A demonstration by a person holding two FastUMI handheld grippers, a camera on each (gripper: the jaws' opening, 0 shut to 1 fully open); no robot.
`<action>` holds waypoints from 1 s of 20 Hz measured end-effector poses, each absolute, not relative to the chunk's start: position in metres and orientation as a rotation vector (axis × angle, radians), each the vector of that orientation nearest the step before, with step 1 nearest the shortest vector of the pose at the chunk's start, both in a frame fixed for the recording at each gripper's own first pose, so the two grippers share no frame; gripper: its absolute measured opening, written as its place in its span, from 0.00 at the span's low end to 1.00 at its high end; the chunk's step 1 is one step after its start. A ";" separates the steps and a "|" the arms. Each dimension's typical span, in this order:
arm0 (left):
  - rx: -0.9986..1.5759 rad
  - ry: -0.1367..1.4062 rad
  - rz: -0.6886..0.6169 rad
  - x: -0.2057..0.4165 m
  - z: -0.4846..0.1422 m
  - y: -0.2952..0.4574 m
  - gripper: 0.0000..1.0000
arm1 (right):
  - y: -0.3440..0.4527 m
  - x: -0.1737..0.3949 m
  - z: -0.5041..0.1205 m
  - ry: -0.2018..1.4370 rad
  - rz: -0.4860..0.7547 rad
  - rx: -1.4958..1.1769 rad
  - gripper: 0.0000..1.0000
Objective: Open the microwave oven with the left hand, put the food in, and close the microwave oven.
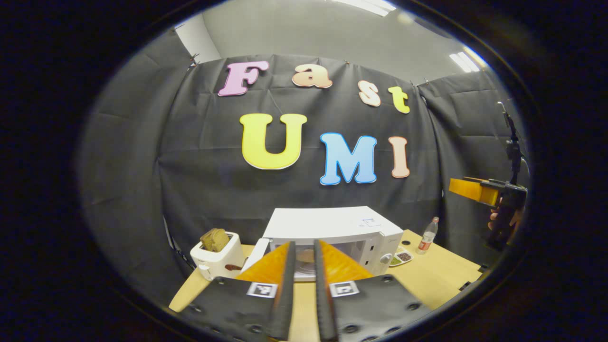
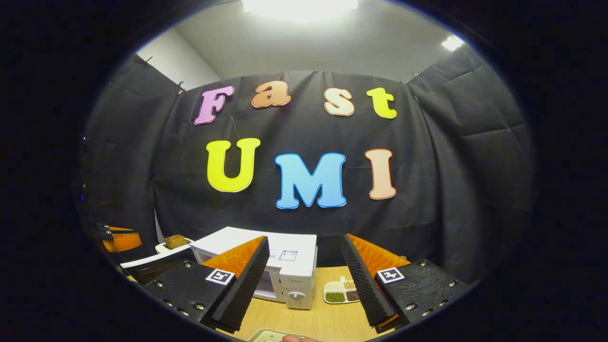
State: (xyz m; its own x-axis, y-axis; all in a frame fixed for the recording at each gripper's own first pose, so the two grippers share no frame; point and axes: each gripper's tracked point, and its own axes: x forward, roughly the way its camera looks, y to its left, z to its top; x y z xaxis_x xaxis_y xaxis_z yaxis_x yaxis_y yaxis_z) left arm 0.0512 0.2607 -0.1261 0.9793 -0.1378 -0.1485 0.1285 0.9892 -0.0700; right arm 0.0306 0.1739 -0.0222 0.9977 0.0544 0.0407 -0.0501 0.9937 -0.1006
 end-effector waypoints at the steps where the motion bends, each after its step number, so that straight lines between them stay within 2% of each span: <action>1: -0.076 0.173 -0.138 0.048 -0.133 0.267 0.07 | 0.175 0.030 -0.022 -0.044 0.059 -0.100 0.93; 3: -0.062 0.211 -0.119 0.031 -0.146 0.284 0.09 | 0.177 0.031 -0.024 -0.035 0.072 -0.105 0.94; 10: 0.010 0.304 0.129 -0.021 -0.187 0.408 0.07 | 0.177 0.029 -0.022 -0.030 0.076 -0.108 0.94; 13: -0.007 0.323 0.187 -0.037 -0.207 0.443 0.06 | 0.177 0.028 -0.023 -0.025 0.070 -0.112 0.94; 20: -0.035 0.430 0.122 -0.051 -0.262 0.428 0.07 | 0.178 0.026 -0.024 -0.010 0.059 -0.118 0.94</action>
